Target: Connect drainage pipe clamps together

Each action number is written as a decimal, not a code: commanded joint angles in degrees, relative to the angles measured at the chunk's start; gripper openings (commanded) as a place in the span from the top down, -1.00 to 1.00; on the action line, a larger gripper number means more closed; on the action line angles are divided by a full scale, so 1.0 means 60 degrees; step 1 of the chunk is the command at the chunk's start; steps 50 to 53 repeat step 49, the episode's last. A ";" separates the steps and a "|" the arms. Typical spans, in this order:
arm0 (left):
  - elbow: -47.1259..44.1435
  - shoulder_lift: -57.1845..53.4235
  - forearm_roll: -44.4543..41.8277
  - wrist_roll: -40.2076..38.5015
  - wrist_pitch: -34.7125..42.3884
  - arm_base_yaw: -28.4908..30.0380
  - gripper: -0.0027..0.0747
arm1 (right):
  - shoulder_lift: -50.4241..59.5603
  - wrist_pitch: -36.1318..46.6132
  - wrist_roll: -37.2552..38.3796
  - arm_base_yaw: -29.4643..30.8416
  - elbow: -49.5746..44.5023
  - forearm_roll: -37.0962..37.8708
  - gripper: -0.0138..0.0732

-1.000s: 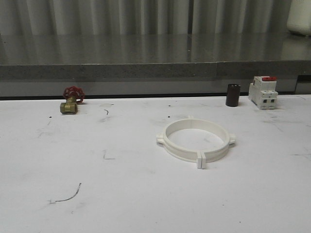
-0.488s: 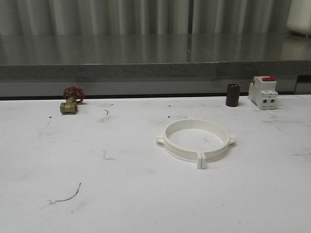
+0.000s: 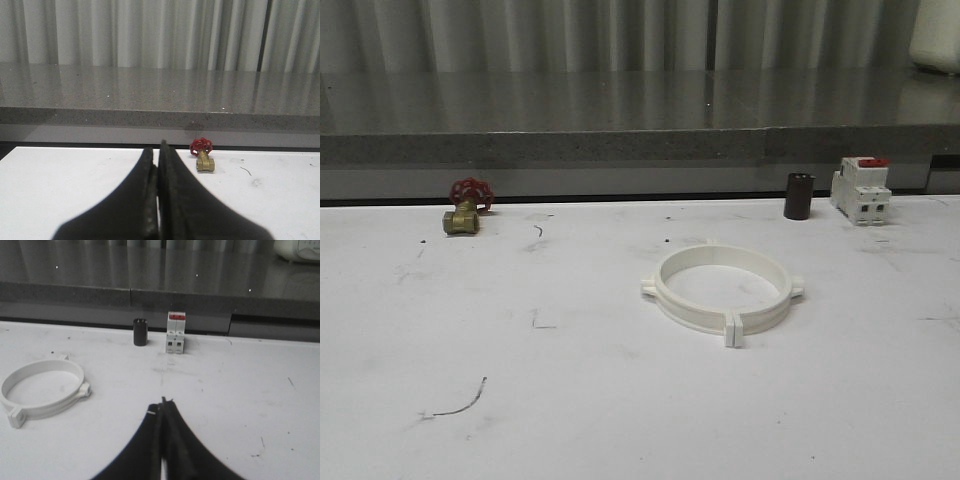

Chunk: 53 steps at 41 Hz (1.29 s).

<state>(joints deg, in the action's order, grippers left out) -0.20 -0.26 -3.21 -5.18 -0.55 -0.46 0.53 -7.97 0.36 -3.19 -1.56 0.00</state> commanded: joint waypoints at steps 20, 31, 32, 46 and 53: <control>-0.0233 -0.0108 0.0008 -0.0095 0.0731 -0.0045 0.98 | 0.0159 0.1604 0.0156 0.0243 0.0035 -0.0163 0.95; -0.0233 -0.0108 0.0008 -0.0095 0.0731 -0.0045 0.98 | 0.0159 0.1697 0.0156 0.0243 0.0035 -0.0172 0.95; -0.0233 -0.0108 0.0008 -0.0095 0.0731 -0.0045 0.98 | 0.0159 0.1697 0.0156 0.0243 0.0035 -0.0172 0.95; -0.0233 -0.0108 0.0008 -0.0095 0.0731 -0.0045 0.98 | 0.0159 0.1697 0.0156 0.0243 0.0035 -0.0172 0.95; -0.0233 -0.0108 0.0008 -0.0095 0.0731 -0.0045 0.98 | 0.0159 0.1697 0.0156 0.0243 0.0035 -0.0172 0.95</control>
